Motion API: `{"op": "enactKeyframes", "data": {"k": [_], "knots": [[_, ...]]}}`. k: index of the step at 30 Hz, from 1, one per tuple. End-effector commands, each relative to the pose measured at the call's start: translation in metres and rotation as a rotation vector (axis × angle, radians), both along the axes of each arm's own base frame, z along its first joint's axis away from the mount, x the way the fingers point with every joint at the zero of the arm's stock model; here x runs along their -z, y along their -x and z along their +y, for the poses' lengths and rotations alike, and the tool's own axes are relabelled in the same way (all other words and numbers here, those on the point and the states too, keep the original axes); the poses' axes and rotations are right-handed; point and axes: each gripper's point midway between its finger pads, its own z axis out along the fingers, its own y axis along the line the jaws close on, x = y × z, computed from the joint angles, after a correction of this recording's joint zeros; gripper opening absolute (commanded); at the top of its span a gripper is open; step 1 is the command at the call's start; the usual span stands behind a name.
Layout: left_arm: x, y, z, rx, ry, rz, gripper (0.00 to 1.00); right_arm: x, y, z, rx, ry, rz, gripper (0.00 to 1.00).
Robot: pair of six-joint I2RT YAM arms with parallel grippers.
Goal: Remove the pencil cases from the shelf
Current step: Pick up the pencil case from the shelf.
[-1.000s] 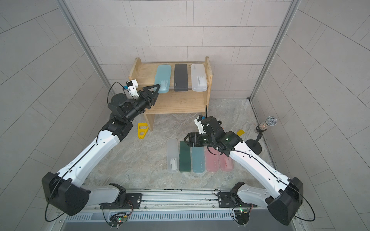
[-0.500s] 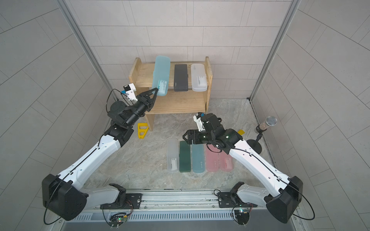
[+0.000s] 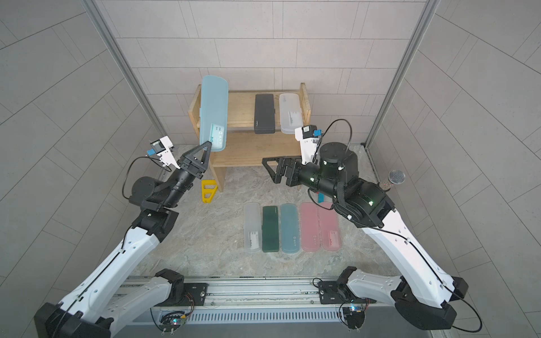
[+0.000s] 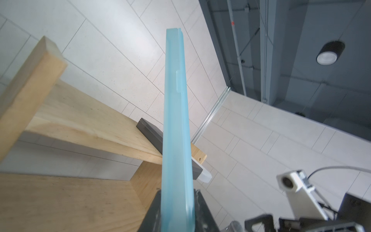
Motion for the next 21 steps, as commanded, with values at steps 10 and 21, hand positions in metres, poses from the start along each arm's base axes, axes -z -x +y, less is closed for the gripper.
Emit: {"op": "enactKeyframes", "data": {"k": [10, 21], "knots": [[0.010, 0.042, 0.017, -0.180, -0.327, -0.185, 0.00, -0.028, -0.044, 0.089, 0.005, 0.063, -0.062, 1.00], [0.017, 0.051, 0.023, -0.209, -0.352, -0.205, 0.00, -0.033, -0.055, 0.145, -0.078, 0.026, -0.049, 1.00]]}}
